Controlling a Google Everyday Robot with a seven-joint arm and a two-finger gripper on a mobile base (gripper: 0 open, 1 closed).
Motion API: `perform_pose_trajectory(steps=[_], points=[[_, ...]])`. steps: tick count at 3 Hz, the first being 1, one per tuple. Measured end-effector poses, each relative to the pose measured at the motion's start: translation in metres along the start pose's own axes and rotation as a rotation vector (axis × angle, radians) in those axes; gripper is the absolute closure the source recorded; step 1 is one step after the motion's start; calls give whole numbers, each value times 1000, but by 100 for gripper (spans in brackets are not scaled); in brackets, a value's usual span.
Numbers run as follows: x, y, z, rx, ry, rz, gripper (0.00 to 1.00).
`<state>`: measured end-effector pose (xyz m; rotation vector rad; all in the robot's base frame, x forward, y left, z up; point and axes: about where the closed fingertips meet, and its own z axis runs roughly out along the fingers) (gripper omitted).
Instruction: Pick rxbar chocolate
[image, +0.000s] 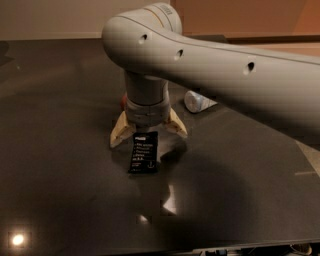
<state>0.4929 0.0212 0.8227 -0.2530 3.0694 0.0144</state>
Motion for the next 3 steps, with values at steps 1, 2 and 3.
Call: perform_pose_trajectory(steps=[1, 2, 3], points=[[4, 1, 7, -6, 14, 18, 0], [9, 4, 10, -3, 31, 33, 17], [11, 8, 8, 2, 41, 42, 40]])
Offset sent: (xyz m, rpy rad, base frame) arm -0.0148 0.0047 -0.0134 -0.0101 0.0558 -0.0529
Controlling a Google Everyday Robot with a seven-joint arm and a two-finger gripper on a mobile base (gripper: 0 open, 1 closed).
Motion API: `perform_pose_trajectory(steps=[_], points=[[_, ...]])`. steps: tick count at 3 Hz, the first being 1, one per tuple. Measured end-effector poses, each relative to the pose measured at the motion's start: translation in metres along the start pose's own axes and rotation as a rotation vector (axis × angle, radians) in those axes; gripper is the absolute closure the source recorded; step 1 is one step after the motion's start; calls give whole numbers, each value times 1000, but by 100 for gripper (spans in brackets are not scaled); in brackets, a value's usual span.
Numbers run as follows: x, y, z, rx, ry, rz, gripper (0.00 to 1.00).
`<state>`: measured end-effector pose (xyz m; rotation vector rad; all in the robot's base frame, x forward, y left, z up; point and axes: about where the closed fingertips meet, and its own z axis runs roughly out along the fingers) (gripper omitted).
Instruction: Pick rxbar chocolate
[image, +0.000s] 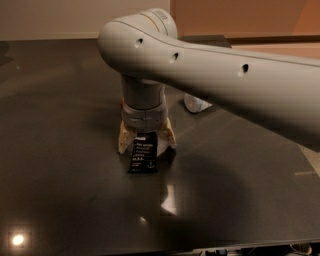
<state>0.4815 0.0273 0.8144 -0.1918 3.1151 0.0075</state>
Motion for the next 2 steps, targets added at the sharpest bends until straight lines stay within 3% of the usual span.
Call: perform_pose_trajectory(steps=[2], points=[[0, 0, -11, 0, 1, 1, 87]])
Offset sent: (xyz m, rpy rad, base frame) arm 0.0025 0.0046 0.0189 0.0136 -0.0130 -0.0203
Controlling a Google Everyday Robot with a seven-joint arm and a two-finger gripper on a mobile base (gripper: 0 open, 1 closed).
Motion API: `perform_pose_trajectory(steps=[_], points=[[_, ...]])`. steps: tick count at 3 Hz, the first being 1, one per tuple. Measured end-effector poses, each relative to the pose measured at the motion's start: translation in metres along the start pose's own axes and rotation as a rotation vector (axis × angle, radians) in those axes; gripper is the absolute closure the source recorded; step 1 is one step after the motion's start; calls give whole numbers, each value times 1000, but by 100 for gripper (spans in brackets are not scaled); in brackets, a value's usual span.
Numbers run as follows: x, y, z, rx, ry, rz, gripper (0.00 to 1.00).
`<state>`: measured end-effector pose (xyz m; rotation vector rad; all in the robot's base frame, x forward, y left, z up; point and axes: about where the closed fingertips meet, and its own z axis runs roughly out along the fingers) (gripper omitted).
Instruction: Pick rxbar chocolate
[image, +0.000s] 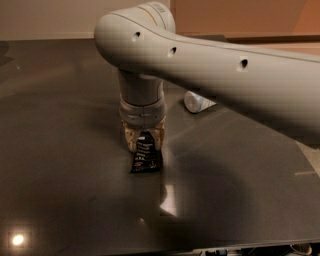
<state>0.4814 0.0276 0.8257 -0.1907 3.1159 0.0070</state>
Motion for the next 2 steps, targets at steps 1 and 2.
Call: perform_pose_trajectory(steps=[1, 2], points=[[-1, 2, -4, -17, -14, 12, 100], [0, 4, -7, -35, -24, 20, 100]])
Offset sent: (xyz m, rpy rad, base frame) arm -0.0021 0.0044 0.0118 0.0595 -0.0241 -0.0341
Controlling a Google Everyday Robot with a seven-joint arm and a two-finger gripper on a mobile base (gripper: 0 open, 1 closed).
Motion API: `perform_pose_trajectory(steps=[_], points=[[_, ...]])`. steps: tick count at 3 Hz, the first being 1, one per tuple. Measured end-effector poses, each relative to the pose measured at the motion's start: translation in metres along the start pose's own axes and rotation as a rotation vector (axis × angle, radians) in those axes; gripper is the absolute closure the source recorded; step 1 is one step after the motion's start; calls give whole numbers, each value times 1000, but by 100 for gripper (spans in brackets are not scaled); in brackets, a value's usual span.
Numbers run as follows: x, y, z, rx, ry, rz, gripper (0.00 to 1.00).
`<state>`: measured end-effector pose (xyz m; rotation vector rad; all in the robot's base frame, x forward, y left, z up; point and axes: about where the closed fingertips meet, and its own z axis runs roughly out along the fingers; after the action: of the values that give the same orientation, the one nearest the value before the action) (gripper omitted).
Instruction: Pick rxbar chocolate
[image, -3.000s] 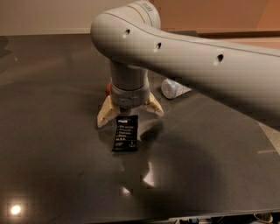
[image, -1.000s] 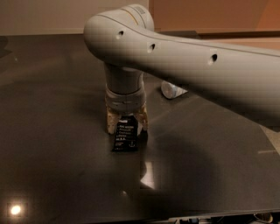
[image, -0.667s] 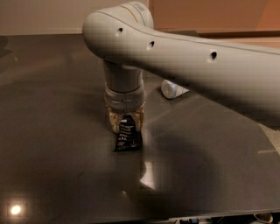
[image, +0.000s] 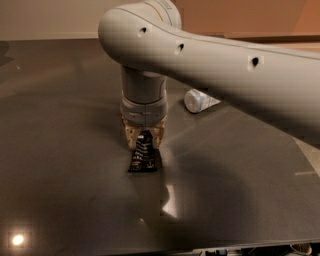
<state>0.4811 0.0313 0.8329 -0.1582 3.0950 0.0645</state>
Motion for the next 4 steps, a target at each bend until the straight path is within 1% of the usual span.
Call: perform_pose_trajectory(steps=[2, 3, 4], points=[[5, 6, -10, -32, -17, 1, 100], [5, 9, -22, -50, -33, -10, 100], [5, 14, -45, -57, -66, -32, 100]])
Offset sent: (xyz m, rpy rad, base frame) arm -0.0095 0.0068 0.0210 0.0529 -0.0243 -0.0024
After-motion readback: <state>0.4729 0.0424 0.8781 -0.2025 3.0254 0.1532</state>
